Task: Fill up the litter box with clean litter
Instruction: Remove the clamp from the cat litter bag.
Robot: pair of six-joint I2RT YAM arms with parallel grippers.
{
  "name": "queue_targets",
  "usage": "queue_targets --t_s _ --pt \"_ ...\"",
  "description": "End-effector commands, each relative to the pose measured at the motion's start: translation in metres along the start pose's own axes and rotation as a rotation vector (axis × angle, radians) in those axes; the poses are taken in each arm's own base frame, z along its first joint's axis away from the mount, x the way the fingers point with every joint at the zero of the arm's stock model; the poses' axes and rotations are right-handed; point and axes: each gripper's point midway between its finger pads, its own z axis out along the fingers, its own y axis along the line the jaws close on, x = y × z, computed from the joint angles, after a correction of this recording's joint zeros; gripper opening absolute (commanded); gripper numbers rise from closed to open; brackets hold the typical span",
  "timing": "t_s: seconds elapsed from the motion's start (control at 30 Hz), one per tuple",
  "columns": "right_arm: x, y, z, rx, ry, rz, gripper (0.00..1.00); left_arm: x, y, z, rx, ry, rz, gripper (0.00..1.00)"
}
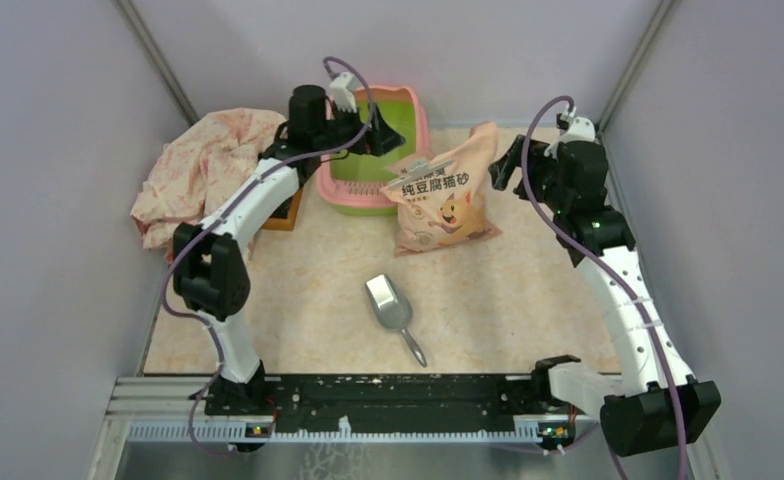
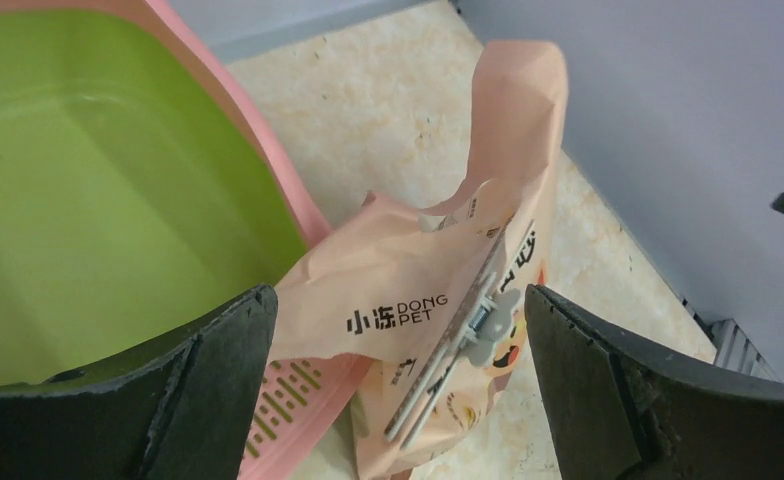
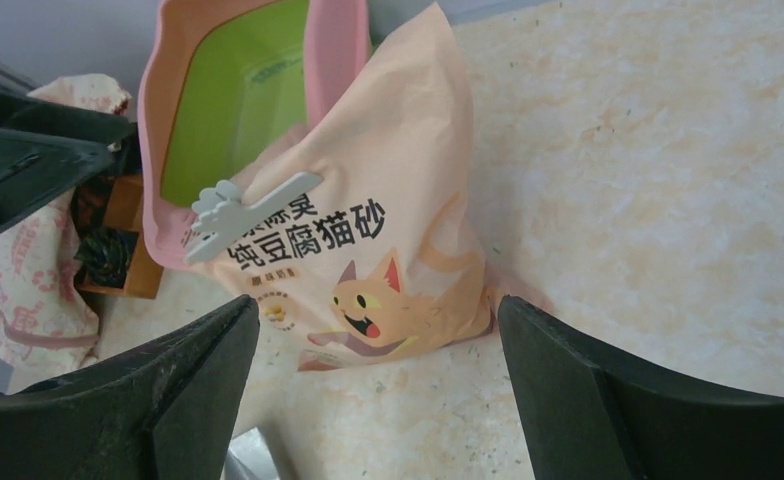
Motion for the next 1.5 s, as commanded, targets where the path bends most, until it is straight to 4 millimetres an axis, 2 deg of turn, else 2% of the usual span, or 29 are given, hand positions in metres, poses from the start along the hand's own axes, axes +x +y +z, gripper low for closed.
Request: queue_targets --t_s 0.0,0.07,0.23,0.5,0.67,0.77,0.87,0.97,1.03,1.17,1.3,1.47 --pt "0.007 0.003 -0.001 0.003 0.098 -0.030 0.87 0.021 0.001 0.027 -0.025 0.131 0.022 0.99" --pt "0.022 -0.002 0.003 0.006 0.138 -0.026 0.86 0.026 0.005 0.034 -0.032 0.147 0.040 0.99" --pt "0.053 -0.012 0.012 0.012 0.198 -0.011 0.86 0.049 -0.010 0.038 0.033 0.204 0.158 0.99" --pt "0.078 -0.019 0.022 0.011 0.247 0.001 0.85 0.068 -0.027 0.025 0.147 0.227 0.224 0.99" --pt "0.093 -0.021 0.030 0.000 0.280 0.014 0.85 0.080 -0.034 0.025 0.169 0.236 0.289 0.99" --pt "0.099 -0.022 0.032 -0.001 0.294 0.019 0.85 0.074 -0.037 0.020 0.169 0.200 0.318 0.99" --pt "0.101 -0.022 0.032 -0.002 0.300 0.014 0.85 0.056 -0.032 0.009 0.119 0.137 0.338 0.99" --pt "0.103 -0.023 0.032 -0.002 0.306 0.010 0.85 0.044 -0.042 -0.003 0.213 0.118 0.301 0.99" --pt "0.105 -0.023 0.032 -0.007 0.310 0.011 0.85 0.039 -0.039 -0.002 0.202 0.128 0.267 0.99" --pt "0.107 -0.021 0.033 -0.020 0.318 0.020 0.84 0.043 -0.054 0.001 0.298 0.177 0.234 0.99" --pt "0.111 -0.023 0.032 -0.016 0.324 0.019 0.84 0.059 -0.069 0.017 0.276 0.195 0.424 0.99" --pt "0.118 -0.025 0.033 -0.014 0.335 0.025 0.84 0.070 -0.072 0.033 0.265 0.236 0.505 0.99"
